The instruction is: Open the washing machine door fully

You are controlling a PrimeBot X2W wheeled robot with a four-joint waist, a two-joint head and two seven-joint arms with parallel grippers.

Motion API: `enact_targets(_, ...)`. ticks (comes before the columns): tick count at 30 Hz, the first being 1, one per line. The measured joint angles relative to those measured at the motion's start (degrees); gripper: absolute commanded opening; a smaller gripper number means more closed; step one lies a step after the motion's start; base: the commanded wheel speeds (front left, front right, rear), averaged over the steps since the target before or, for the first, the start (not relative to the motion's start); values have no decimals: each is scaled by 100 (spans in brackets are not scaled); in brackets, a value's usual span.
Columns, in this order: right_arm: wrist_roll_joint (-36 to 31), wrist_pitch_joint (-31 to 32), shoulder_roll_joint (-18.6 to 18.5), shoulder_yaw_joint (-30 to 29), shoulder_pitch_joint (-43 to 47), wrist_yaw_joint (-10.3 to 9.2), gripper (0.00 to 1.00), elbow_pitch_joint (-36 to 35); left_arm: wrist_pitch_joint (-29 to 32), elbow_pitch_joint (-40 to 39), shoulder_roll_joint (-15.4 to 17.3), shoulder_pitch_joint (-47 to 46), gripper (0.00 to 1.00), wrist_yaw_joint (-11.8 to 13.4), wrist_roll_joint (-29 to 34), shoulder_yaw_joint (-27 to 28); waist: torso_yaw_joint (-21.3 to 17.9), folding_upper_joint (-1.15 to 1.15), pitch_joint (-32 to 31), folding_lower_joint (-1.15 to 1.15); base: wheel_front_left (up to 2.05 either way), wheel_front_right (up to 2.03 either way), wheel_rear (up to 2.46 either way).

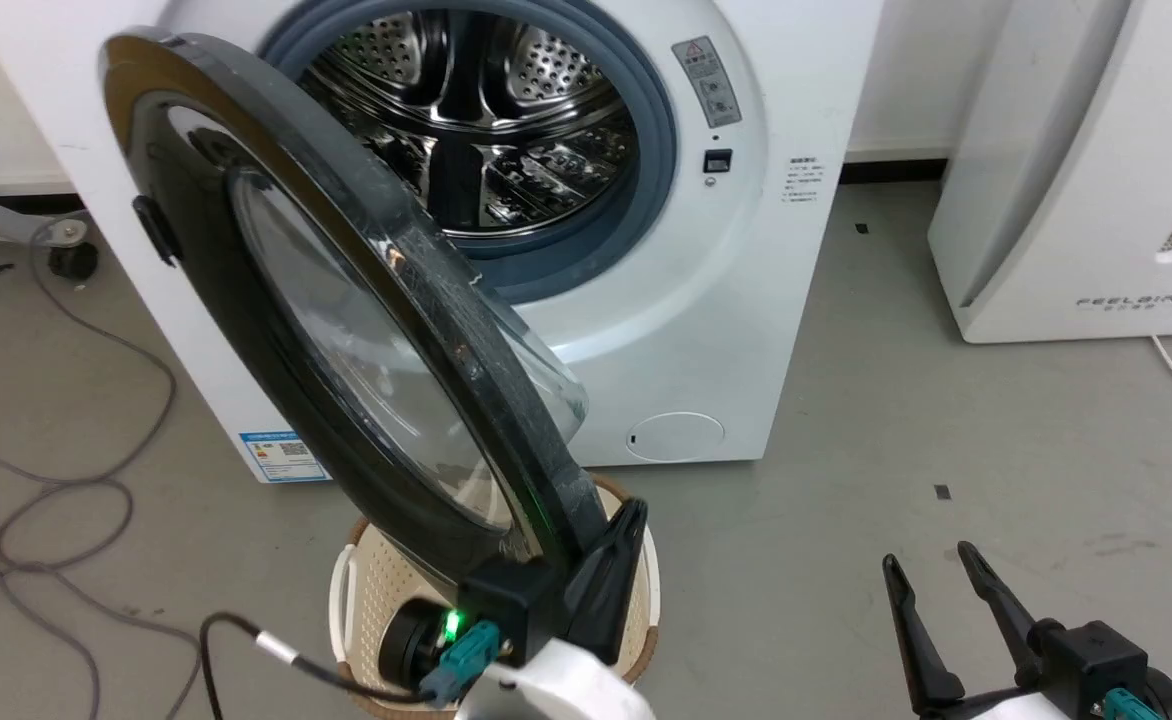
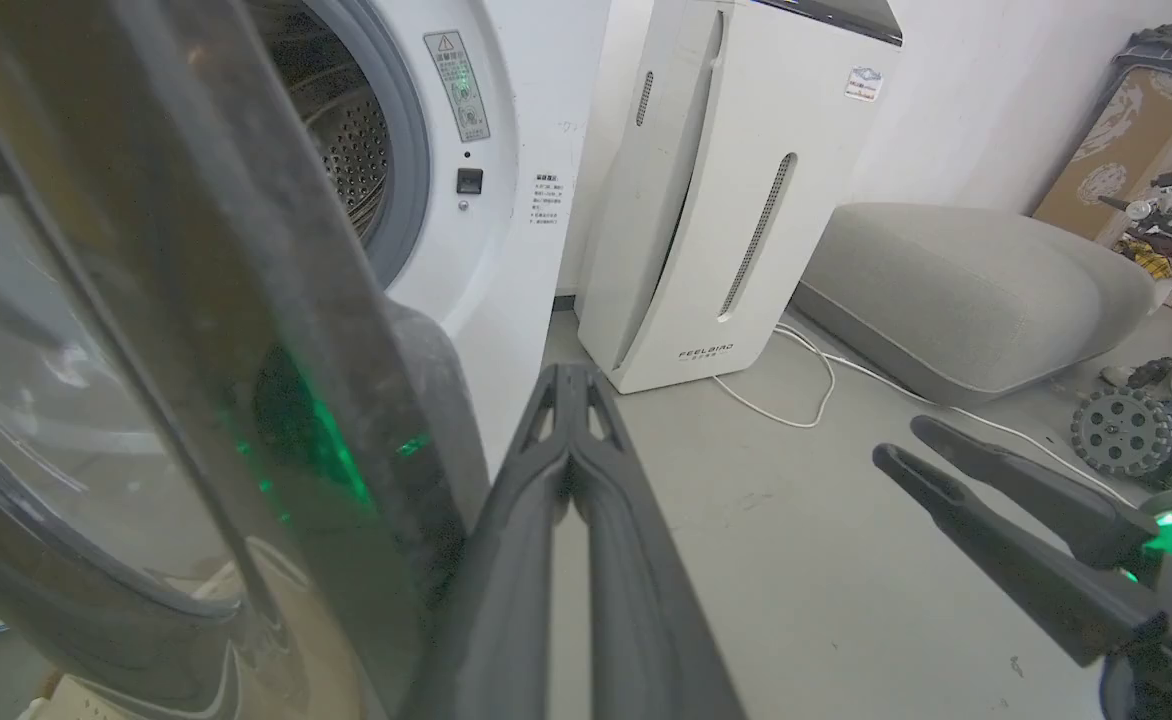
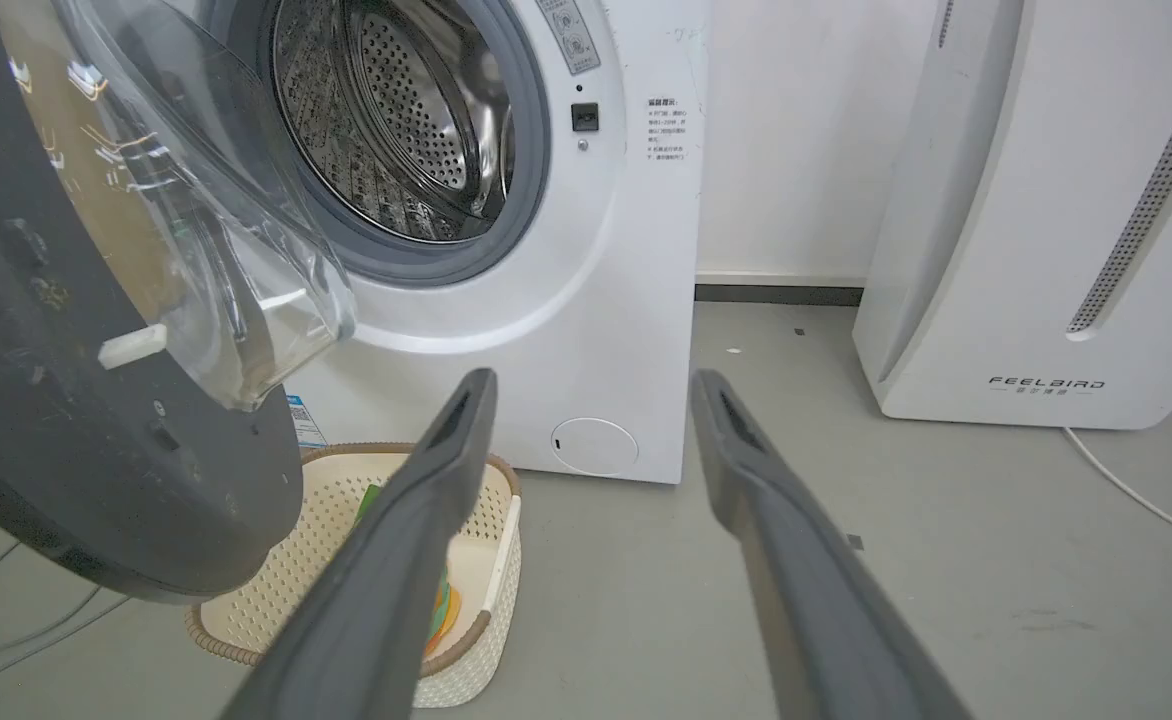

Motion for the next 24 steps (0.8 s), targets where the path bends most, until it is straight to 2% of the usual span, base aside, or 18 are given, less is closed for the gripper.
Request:
enact_targets(13, 1, 51, 0, 3, 80, 0, 100, -8, 120, -780, 327, 759, 0, 359, -36, 97, 204, 0, -90, 0, 0, 0, 0)
enact_targets(24, 45, 49, 0, -23, 85, 0, 100, 29, 178, -1368, 693, 1230, 0, 683, 178, 176, 475, 0, -27, 0, 0, 0, 0)
